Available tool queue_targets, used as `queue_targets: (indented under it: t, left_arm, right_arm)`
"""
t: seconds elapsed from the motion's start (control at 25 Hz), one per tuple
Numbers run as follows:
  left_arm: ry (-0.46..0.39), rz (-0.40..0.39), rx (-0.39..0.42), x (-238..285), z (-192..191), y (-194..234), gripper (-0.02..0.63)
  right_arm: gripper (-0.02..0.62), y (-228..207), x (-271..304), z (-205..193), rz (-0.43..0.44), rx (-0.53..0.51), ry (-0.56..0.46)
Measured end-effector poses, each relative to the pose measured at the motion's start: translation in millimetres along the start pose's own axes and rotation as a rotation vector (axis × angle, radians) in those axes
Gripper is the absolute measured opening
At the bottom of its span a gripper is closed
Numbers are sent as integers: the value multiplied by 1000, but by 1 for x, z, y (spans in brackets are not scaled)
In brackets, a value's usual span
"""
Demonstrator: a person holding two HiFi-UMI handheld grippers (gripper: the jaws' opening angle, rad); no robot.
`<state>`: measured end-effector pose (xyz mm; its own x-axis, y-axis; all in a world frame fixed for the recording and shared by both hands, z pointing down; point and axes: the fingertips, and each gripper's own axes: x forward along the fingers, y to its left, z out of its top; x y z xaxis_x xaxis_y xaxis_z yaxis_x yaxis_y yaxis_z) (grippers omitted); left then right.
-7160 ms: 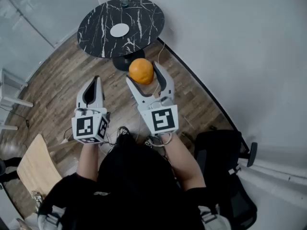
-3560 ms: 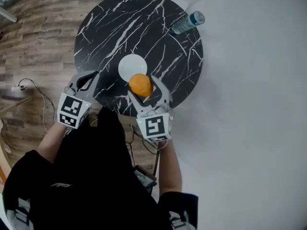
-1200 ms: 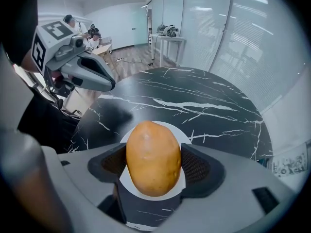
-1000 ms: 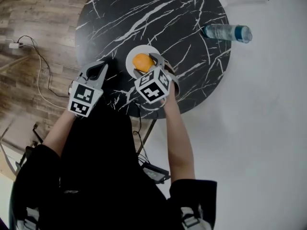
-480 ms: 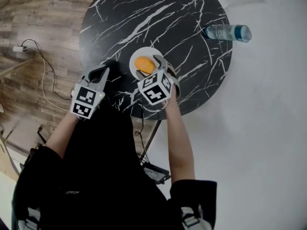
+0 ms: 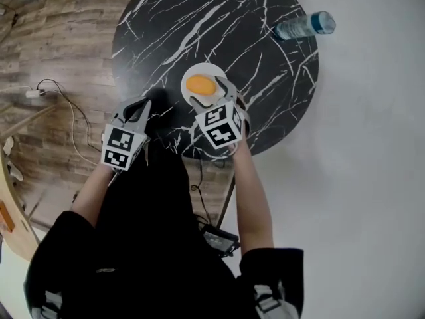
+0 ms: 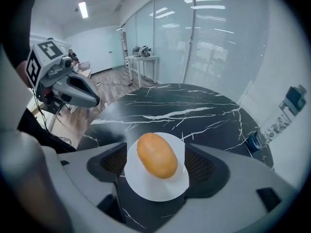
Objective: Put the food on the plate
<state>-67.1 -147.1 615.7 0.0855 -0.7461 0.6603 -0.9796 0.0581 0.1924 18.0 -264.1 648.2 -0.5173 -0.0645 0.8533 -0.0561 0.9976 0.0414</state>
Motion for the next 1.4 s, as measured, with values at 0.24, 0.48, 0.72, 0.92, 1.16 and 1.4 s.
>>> queue_targets:
  t: [0.24,0.48,0.72,0.92,1.16,1.4]
  left_arm:
    - [2,-43,60,-10,1,-8,0]
    - [9,-79,86,-17,-5,-17,0]
    - [-1,-121,120,-22,-4,-25,0]
    - [-31,-130,149,-28,6,-23,0]
    - [-101,-159,194,-45,32,-32,0]
    - [-166,-213,253,-76,57,-51,0]
  right_arm:
    - [341,3,-21,5,-101,168,-144]
    - [238,3,-40,-8,-190,468,-311]
    - [-2,4,-58,-30,-359,615,-403]
    - [-3,10,-86,-26,-461,617,-474]
    - [-3,32,-133,0,-576,584,-566]
    - [-3,61,-171,17,-669,599,-634]
